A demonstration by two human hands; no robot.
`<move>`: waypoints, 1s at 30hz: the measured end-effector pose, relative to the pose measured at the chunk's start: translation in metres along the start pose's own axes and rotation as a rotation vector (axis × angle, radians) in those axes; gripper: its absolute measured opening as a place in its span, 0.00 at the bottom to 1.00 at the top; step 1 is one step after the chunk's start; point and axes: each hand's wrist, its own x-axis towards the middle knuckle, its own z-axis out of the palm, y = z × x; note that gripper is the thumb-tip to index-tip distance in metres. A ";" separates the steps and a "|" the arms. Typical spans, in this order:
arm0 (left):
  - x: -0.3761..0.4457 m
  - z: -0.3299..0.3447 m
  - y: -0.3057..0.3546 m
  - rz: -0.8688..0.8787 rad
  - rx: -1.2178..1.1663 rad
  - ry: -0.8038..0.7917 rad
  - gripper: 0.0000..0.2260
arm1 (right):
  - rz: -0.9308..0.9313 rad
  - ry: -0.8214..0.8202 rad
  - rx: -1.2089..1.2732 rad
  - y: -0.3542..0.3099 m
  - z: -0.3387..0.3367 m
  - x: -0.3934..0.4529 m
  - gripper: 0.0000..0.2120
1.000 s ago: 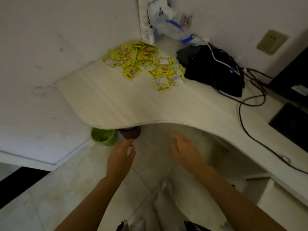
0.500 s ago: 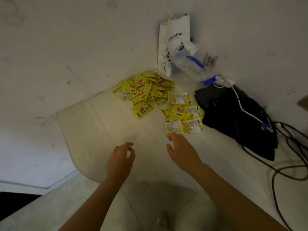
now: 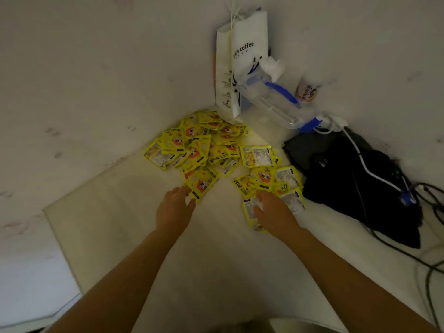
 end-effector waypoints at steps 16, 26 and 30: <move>0.097 0.038 0.013 -0.092 0.120 -0.156 0.20 | 0.479 0.044 -0.075 0.010 0.042 0.035 0.37; 0.080 0.051 0.010 -0.092 0.205 -0.104 0.23 | 0.492 0.040 -0.128 0.006 0.046 0.033 0.44; 0.063 0.051 0.004 -0.130 0.217 -0.119 0.25 | 0.477 0.009 -0.071 0.009 0.043 0.028 0.45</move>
